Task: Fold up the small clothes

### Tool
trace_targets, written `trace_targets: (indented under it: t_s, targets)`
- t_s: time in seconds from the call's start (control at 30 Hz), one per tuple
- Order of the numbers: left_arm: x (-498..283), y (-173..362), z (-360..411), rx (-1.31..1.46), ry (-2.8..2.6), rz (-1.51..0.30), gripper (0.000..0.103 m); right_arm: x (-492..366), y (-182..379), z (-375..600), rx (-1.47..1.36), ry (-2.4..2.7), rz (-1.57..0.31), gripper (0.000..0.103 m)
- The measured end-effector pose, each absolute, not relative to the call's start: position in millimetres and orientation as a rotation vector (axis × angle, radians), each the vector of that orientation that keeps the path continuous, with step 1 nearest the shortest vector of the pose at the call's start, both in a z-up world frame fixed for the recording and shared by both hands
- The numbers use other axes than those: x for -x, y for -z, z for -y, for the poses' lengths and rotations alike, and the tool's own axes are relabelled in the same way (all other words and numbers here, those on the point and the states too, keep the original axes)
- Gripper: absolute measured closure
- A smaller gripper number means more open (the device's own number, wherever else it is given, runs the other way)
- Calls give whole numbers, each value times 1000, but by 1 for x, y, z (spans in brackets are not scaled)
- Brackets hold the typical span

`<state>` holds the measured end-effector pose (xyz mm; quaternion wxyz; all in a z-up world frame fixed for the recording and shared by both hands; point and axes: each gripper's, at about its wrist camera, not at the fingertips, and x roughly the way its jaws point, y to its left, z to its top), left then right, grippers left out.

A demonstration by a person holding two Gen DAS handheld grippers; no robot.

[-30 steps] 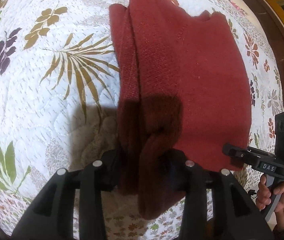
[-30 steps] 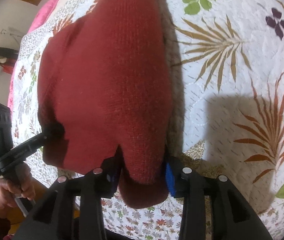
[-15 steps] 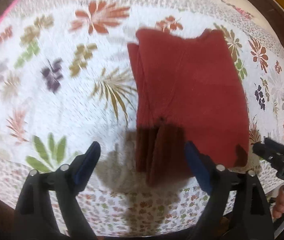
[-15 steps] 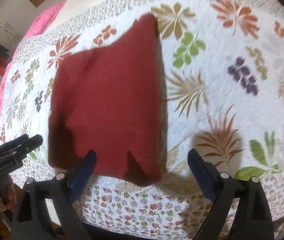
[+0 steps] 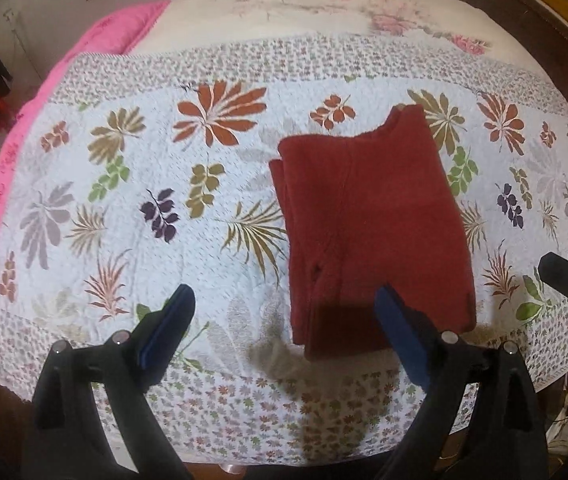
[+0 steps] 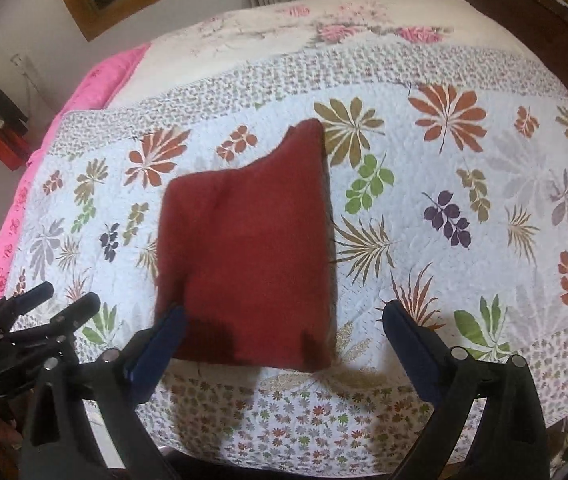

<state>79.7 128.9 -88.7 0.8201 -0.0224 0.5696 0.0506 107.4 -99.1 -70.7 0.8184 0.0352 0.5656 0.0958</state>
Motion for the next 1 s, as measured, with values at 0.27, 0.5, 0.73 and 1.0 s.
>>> trace_targets:
  t_s: [0.27,0.5,0.73,1.0]
  targets:
    - [-67,66,-124,51,-113,-1179,11,-91,46,96,-59,-211,-1160,4]
    - [-59,56,-121,43,-118,-1159,11,-82,35,93,-52,-204,-1124,4]
    - [-54,56,-118,33,-120,-1159,11,-75,29,92,-40,-219,-1098,4]
    - [-47,49,-116,33,-136,-1144,11,-70,27,93,-49,-225,-1104,4]
